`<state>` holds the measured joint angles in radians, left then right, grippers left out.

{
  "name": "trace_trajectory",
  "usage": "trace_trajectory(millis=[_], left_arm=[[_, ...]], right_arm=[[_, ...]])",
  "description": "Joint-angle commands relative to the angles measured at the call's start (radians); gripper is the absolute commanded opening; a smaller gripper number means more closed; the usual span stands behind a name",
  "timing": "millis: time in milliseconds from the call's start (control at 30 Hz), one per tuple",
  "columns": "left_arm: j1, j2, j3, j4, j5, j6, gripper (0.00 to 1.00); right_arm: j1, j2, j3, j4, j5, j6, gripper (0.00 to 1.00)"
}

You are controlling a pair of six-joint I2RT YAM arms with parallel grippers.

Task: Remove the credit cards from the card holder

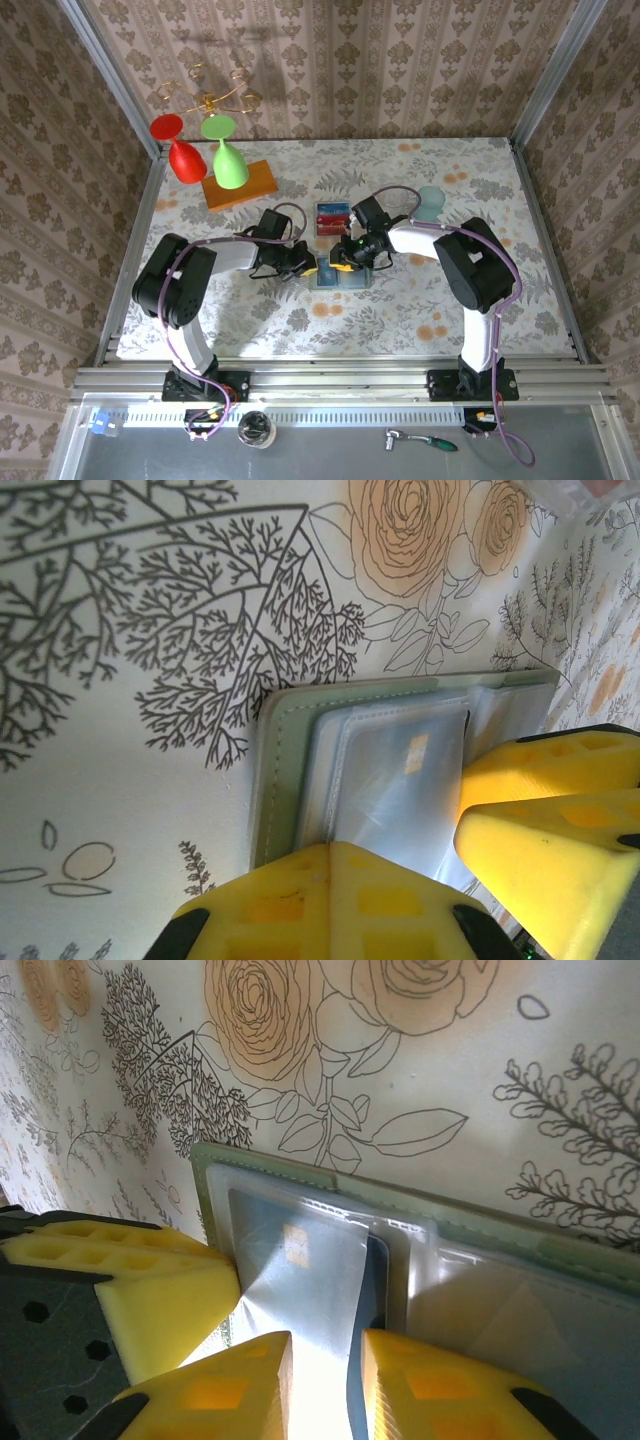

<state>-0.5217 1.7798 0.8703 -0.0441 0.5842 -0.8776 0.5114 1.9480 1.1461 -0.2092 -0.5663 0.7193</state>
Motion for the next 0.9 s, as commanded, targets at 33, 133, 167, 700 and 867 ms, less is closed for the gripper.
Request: trace_trajectory(millis=[33,133,167,700,867], left_arm=[[0.008,0.021,-0.021,-0.031,-0.006,0.024,0.00],[0.008,0.021,-0.024,-0.026,-0.005,0.022,0.00],[0.008,0.021,-0.025,-0.022,-0.004,0.021,0.00],[0.008,0.027,-0.031,-0.007,0.002,0.017,0.00],[0.008,0.023,-0.030,-0.011,0.000,0.018,0.00]], right_arm=[[0.011,0.028,0.025,-0.014,-0.043,0.012,0.23],[0.015,0.032,0.032,-0.008,-0.062,0.015,0.20],[0.016,0.033,0.035,-0.010,-0.067,0.015,0.19],[0.019,0.018,0.058,-0.181,0.098,-0.064,0.26],[0.021,0.001,0.064,-0.186,0.112,-0.085,0.26]])
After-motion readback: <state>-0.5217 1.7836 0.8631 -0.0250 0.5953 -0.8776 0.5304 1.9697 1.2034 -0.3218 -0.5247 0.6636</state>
